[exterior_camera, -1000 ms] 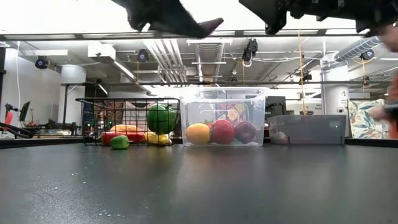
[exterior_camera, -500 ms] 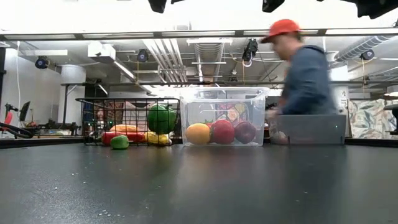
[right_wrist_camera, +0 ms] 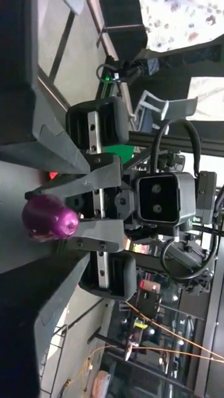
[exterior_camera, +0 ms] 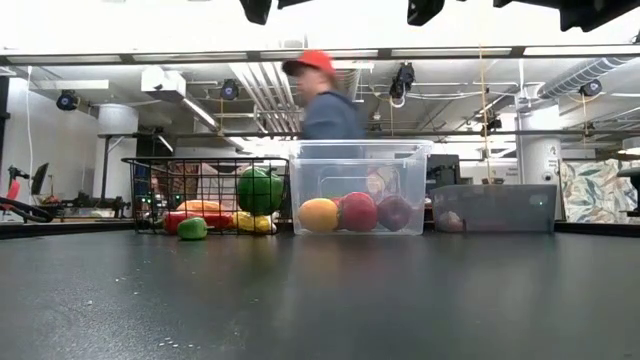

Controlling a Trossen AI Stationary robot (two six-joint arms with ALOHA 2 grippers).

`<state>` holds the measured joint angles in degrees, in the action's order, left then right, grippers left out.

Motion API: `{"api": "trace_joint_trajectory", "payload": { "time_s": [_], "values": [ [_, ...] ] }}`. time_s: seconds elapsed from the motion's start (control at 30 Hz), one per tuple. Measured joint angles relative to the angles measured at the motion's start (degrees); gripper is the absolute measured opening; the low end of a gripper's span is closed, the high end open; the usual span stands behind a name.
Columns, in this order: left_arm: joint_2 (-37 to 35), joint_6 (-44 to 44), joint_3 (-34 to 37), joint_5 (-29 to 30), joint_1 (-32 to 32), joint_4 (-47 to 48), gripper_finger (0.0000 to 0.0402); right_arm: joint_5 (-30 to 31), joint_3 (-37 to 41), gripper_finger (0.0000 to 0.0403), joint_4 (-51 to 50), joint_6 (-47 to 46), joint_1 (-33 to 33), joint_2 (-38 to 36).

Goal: Sort produce into baskets
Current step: Put the eggplant into the black bin

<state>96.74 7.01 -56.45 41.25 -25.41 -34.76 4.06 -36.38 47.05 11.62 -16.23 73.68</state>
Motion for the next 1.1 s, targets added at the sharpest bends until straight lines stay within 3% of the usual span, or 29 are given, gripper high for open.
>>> {"api": "trace_joint_trajectory", "payload": {
  "time_s": [0.53,0.7,0.83,0.93,1.1],
  "values": [
    [0.0,0.0,0.0,-0.3,0.0,0.0,0.0061,0.5,0.0,0.0040,0.0,1.2,0.0,0.1],
    [0.0,-0.2,0.0,1.3,0.0,0.2,0.0066,0.8,0.0,0.0035,0.0,1.1,0.0,0.1],
    [0.0,-2.0,-0.1,5.4,-0.1,3.3,0.0097,1.7,0.0,0.0037,-0.6,0.1,0.3,0.1],
    [-0.2,-6.1,-0.1,9.5,-0.1,9.8,0.0136,3.1,0.0,0.0037,-1.7,-1.7,0.7,-0.2],
    [-1.0,-18.1,-0.3,9.8,-0.4,27.4,0.0195,7.7,0.0,0.0038,-5.3,-6.1,2.3,-0.4]
  ]
}}
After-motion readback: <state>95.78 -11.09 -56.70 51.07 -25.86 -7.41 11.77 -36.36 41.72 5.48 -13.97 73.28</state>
